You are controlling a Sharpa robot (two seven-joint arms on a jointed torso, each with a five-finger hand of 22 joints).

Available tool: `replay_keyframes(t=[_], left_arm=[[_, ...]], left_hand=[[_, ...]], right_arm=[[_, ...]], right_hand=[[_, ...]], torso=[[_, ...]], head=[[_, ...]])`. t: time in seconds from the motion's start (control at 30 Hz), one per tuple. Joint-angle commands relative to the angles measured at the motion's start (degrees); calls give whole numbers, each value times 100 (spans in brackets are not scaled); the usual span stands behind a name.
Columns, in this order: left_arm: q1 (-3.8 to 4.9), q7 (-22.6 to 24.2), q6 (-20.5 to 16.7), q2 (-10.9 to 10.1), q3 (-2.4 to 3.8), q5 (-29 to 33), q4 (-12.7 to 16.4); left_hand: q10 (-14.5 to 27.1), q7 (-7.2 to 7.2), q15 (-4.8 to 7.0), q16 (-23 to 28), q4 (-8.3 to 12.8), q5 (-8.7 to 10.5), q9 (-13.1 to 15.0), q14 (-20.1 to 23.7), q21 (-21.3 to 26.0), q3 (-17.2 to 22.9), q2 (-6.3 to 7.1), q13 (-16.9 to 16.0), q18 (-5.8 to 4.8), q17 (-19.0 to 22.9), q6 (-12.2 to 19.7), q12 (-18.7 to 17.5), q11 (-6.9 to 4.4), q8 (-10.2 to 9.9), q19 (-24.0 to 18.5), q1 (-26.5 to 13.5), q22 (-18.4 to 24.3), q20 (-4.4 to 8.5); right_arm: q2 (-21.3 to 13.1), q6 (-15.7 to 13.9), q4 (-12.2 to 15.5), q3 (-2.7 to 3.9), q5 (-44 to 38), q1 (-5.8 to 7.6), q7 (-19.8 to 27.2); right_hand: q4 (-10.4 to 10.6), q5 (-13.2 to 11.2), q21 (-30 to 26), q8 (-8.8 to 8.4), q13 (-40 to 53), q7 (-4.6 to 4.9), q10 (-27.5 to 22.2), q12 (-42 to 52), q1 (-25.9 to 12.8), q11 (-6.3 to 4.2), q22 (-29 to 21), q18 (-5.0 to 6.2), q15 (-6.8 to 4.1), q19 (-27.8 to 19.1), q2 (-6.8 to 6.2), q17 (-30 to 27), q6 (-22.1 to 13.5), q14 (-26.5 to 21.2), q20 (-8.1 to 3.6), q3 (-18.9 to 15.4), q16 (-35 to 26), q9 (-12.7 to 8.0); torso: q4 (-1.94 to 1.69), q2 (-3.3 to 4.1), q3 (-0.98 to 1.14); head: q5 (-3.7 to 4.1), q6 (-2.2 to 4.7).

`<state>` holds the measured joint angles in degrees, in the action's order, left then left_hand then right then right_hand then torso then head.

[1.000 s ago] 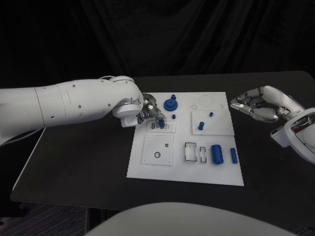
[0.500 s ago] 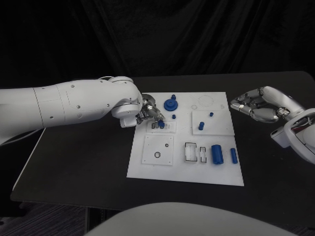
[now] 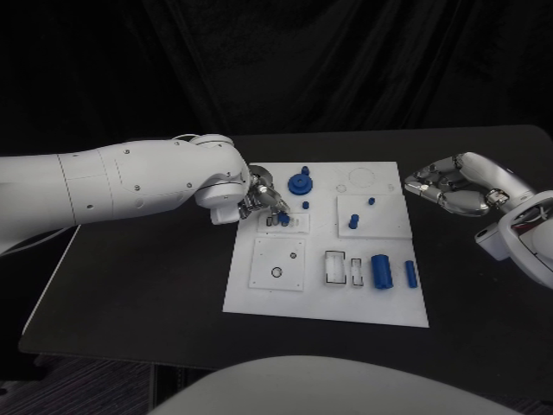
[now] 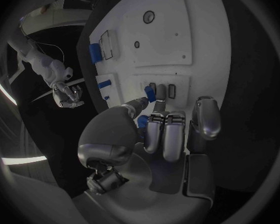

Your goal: Assemble the parts on the task board

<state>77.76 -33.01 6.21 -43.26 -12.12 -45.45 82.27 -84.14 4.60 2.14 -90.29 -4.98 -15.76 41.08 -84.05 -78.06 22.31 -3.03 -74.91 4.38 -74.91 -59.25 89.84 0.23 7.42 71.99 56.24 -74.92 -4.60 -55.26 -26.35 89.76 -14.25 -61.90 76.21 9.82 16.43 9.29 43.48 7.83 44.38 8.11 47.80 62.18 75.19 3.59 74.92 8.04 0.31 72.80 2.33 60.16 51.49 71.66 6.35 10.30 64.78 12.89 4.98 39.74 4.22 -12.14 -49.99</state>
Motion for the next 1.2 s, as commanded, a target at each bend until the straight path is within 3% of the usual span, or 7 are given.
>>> replay_keyframes(t=[0.03, 0.27, 0.7, 1.2], left_arm=[[-12, 101, 17, 1, 4, 14, 20], [-12, 218, -105, -1, 4, 14, 39], [-13, 437, -319, -14, 4, 14, 47], [-16, 494, -350, -32, 4, 14, 52]], left_hand=[[-586, -9, -29, 29, 11, 28, -5, -595, 33, -27, 29, -1509, 64, -1509, 51, 16, 41, -38, -38, 22, -36, 1], [-586, -20, -33, 29, 78, 6, 17, -595, 41, -20, 28, -1509, 64, -1509, 28, 16, 38, -23, -34, 123, -46, -5], [-586, -86, 11, 29, 354, -325, 172, -595, 59, 39, 50, -1509, 62, -1509, -94, 16, -19, 131, 0, 456, -93, 24], [-586, -137, 49, 29, 456, -514, 346, -595, 73, 92, 67, -1509, 61, -1509, -170, 16, -65, 310, 17, 533, -120, 62]], right_arm=[[0, 46, 2, 4, -4, -16, -96], [2, 49, 2, 4, -4, -17, -109], [-3, 49, -1, 4, -4, -17, -129], [-3, 56, -10, 4, -4, -19, -145]], right_hand=[[-4, 27, -38, -19, -5, 7, 9, -20, 70, 32, 488, -30, 13, 10, 8, -6, 33, 4, 21, 45, -30, -4], [-4, 28, -39, -20, -6, 8, 8, -21, 71, 32, 488, -30, 13, 10, 6, -9, 33, 2, 21, 45, -33, -5], [-5, 31, -46, -25, -13, 9, 6, -25, 80, 32, 486, -29, 13, 7, -3, -24, 30, -7, 22, 47, -46, -9], [-6, 30, -51, -26, -16, 9, 4, -27, 83, 32, 485, -28, 13, 4, -5, -24, 30, -8, 22, 48, -46, -11]], torso=[[1, 3, -1], [4, 2, 2], [3, 1, 2], [3, -3, 1]], head=[[0, -1], [-6, -1], [-4, -1], [-17, -1]])
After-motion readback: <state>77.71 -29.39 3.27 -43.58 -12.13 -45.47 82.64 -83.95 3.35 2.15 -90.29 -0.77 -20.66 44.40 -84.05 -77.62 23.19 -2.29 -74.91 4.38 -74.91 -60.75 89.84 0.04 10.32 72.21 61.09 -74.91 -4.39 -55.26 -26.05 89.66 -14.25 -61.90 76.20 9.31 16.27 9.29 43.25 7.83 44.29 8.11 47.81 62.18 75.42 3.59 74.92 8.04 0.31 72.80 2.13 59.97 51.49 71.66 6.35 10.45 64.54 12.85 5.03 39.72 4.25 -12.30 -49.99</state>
